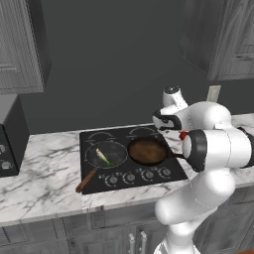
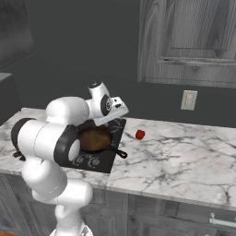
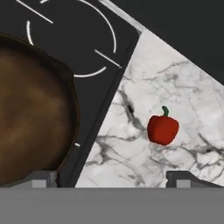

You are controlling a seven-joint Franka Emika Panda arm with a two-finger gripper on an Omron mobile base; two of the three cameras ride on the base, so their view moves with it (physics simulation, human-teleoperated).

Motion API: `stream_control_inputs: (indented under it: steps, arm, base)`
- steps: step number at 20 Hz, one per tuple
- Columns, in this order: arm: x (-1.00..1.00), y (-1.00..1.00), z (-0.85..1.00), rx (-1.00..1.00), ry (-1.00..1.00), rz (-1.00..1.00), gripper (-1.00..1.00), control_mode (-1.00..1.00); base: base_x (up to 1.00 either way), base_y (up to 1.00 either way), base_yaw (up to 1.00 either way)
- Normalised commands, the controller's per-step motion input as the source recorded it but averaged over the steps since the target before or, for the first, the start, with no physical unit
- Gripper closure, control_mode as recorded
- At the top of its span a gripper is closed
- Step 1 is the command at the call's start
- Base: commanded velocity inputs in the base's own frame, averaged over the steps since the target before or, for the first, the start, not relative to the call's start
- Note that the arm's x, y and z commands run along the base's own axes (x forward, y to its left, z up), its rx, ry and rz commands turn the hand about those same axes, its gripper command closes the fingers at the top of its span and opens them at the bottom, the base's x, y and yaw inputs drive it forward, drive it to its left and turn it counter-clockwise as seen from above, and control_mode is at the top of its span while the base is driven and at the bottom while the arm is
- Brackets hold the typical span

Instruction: Place both pans onto different burners. Then place the bell pepper and the fish on different pans.

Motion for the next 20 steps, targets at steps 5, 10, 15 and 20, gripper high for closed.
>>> stream_control_inputs:
  steps: [5,10,15,20]
  arm:
    - [0.0,-0.17,-0.04,0.0,0.0,-0.19,-1.0,-1.0]
    - [0.0,-0.19,-0.15,0.01,-0.01,-0.2,-1.0,-1.0]
    - [0.01,-0.25,-0.25,0.05,-0.01,-0.21,-1.0,-1.0]
    - [0.02,-0.3,-0.31,0.08,-0.01,-0.18,-1.0,-1.0]
  base:
    - [0.0,0.0,0.0]
    - [0.0,0.0,0.0]
    - [0.0,0.0,0.0]
    - [0.0,0.0,0.0]
